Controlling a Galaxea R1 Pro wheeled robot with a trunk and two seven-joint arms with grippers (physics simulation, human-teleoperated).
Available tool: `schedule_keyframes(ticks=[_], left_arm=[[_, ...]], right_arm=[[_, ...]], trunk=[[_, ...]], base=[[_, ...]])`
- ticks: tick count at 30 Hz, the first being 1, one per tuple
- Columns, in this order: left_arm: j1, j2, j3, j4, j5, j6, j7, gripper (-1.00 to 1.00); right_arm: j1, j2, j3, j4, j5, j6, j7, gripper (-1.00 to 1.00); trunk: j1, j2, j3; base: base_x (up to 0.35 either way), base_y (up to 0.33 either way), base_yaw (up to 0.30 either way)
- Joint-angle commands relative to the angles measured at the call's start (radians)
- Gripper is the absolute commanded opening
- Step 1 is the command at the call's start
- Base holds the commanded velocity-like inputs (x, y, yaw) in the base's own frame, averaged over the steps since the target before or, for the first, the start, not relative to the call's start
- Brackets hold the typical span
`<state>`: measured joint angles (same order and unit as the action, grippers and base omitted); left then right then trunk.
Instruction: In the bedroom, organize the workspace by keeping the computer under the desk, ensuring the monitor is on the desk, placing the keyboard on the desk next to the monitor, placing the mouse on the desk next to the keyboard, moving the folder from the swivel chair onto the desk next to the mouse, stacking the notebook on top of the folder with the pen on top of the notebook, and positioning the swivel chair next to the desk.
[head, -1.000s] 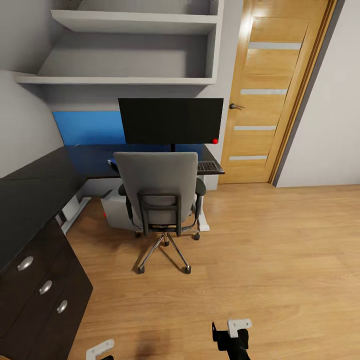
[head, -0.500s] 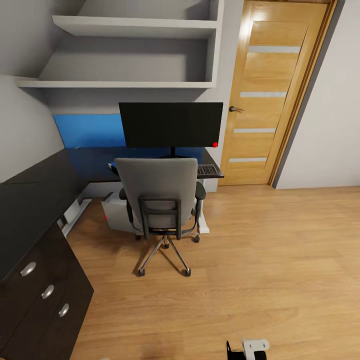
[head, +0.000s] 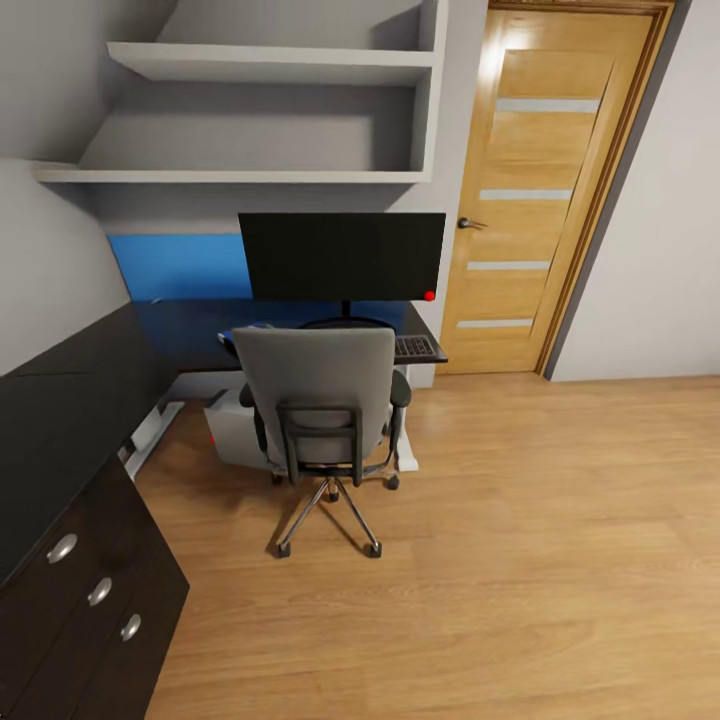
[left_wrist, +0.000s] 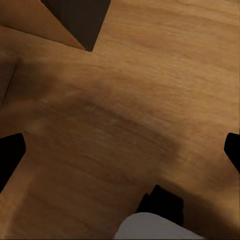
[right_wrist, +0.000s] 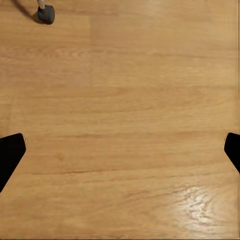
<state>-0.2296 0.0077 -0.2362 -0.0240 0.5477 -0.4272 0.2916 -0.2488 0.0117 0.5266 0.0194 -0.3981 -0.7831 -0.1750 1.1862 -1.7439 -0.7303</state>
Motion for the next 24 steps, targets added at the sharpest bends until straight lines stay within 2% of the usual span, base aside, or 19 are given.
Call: schedule_keyframes(ticks=[1, 6, 9, 15, 24], left_arm=[[0.008, 0.001, -0.011, -0.001, 0.004, -0.006, 0.004, 1.00], [0.043, 0.004, -0.011, -0.001, 0.005, -0.033, -0.010, 1.00], [0.067, 0.009, -0.011, 0.000, 0.006, -0.068, -0.043, 1.00], [0.109, 0.016, -0.011, 0.001, 0.007, -0.129, -0.106, 1.00], [0.142, 0.017, -0.011, 0.001, 0.006, -0.195, -0.136, 1.00]], right_arm=[[0.008, 0.000, 0.009, 0.002, -0.002, -0.015, -0.006, 1.00], [0.040, -0.003, 0.008, 0.002, -0.003, -0.059, -0.006, 1.00], [0.060, -0.010, 0.008, 0.002, -0.004, -0.078, -0.006, 1.00], [0.082, -0.021, 0.008, 0.002, -0.004, -0.088, -0.006, 1.00], [0.101, -0.030, 0.009, 0.001, -0.003, -0.085, -0.005, 1.00]], trunk=[[-0.004, 0.007, 0.003], [-0.023, 0.042, 0.018], [-0.035, 0.063, 0.028], [-0.058, 0.105, 0.046], [-0.092, 0.168, 0.075]], base=[[0.000, 0.000, 0.000], [0.000, 0.000, 0.000], [0.000, 0.000, 0.000], [0.000, 0.000, 0.000], [0.000, 0.000, 0.000]])
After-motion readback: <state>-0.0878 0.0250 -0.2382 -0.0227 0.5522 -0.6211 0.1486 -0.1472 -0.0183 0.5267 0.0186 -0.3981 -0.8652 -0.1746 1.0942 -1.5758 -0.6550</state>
